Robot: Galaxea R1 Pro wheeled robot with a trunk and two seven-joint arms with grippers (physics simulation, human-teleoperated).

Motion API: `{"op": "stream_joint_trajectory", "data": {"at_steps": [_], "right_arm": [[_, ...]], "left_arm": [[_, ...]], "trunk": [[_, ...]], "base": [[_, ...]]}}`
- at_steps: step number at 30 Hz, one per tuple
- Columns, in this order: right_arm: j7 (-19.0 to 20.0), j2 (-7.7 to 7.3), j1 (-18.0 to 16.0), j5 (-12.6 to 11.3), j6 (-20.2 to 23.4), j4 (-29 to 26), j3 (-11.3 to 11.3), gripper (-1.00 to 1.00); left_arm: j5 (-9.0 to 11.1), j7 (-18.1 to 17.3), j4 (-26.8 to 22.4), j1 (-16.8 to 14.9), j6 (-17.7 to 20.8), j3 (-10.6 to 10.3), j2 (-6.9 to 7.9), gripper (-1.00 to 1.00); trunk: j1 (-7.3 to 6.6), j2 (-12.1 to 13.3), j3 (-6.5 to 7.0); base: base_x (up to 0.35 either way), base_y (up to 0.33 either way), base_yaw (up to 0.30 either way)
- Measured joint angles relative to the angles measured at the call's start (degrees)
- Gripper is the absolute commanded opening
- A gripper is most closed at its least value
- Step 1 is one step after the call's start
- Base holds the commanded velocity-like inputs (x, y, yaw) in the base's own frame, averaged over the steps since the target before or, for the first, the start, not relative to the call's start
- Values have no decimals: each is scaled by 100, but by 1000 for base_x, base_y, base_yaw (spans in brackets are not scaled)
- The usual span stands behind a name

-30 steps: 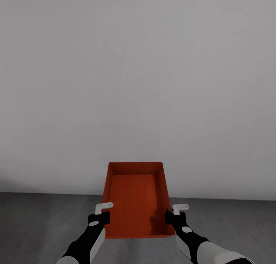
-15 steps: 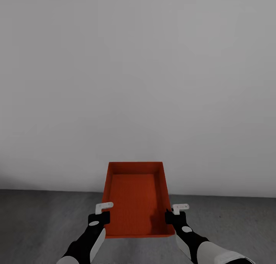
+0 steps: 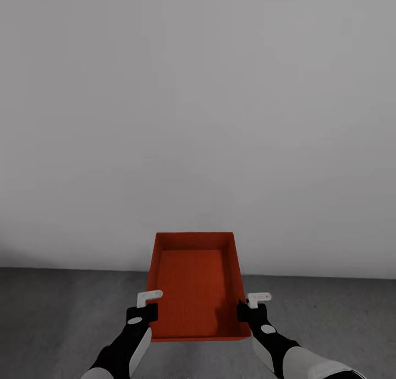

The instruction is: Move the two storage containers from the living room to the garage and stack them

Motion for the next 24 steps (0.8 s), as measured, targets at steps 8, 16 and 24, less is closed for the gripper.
{"op": "stream_joint_trajectory", "data": {"at_steps": [8, 16, 24], "right_arm": [[0, 0, 0, 0, 0, 2, 1, -100], [1, 0, 0, -1, -1, 1, -2, -100], [-1, 4, 0, -19, 3, 5, 9, -100]], "left_arm": [[3, 4, -1, 1, 4, -1, 0, -100], [-2, 3, 0, -2, 4, -1, 0, -100], [-1, -8, -4, -1, 17, 1, 6, -100]], "trunk": [[176, -321, -217], [352, -643, -433], [374, -685, -525]], "base": [[0, 0, 0], [0, 0, 0], [0, 0, 0]]}}
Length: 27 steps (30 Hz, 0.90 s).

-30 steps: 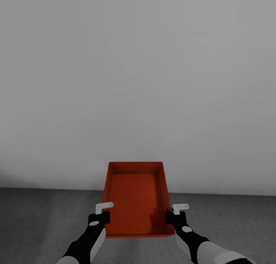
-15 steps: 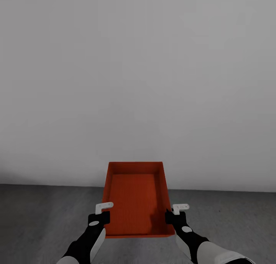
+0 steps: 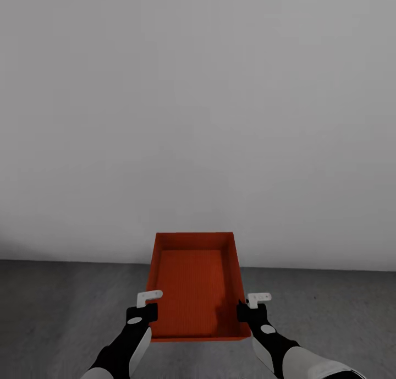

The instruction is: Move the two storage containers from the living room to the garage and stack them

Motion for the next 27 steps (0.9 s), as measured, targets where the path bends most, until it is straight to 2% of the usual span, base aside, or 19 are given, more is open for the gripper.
{"op": "stream_joint_trajectory", "data": {"at_steps": [27], "right_arm": [[13, -18, 0, 60, 15, -10, -41, -100]], "left_arm": [[2, 36, 0, 1, 4, -2, -22, -100]], "trunk": [[0, 0, -246]], "base": [[0, 0, 0]]}}
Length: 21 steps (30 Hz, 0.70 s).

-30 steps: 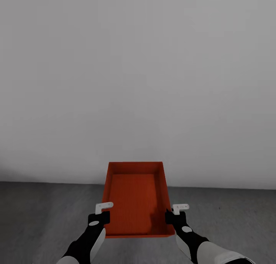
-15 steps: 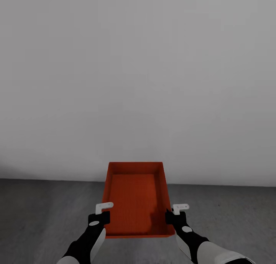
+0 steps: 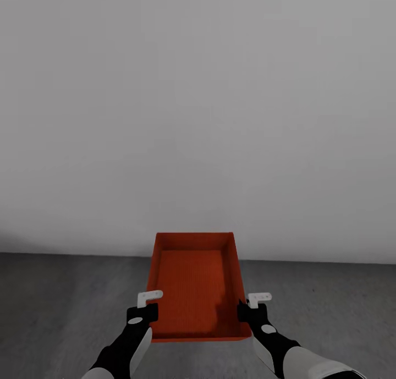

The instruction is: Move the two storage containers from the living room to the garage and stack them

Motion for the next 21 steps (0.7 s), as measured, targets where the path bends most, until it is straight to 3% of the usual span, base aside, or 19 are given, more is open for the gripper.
{"op": "stream_joint_trajectory", "data": {"at_steps": [21], "right_arm": [[2, -7, 0, 29, 6, -4, -16, -100]], "left_arm": [[3, 12, 1, 2, -1, -1, -8, -100]], "trunk": [[0, 0, -192]], "base": [[0, 0, 0]]}}
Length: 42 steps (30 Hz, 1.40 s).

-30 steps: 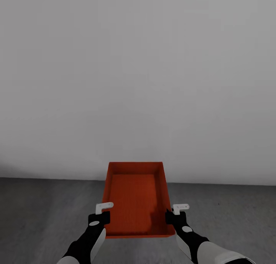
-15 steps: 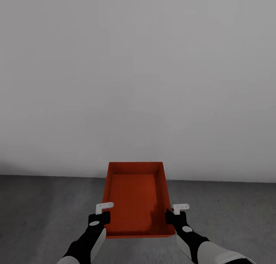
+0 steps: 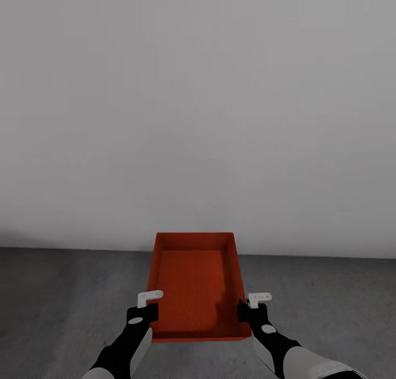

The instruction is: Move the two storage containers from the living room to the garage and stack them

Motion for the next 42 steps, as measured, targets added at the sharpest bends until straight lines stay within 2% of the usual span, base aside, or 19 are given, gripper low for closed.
{"op": "stream_joint_trajectory", "data": {"at_steps": [42], "right_arm": [[14, -3, 0, -26, -6, 3, 8, -100]], "left_arm": [[3, 9, -5, 0, 0, -9, -2, -100]], "trunk": [[0, 0, -382]], "base": [[0, 0, 0]]}}
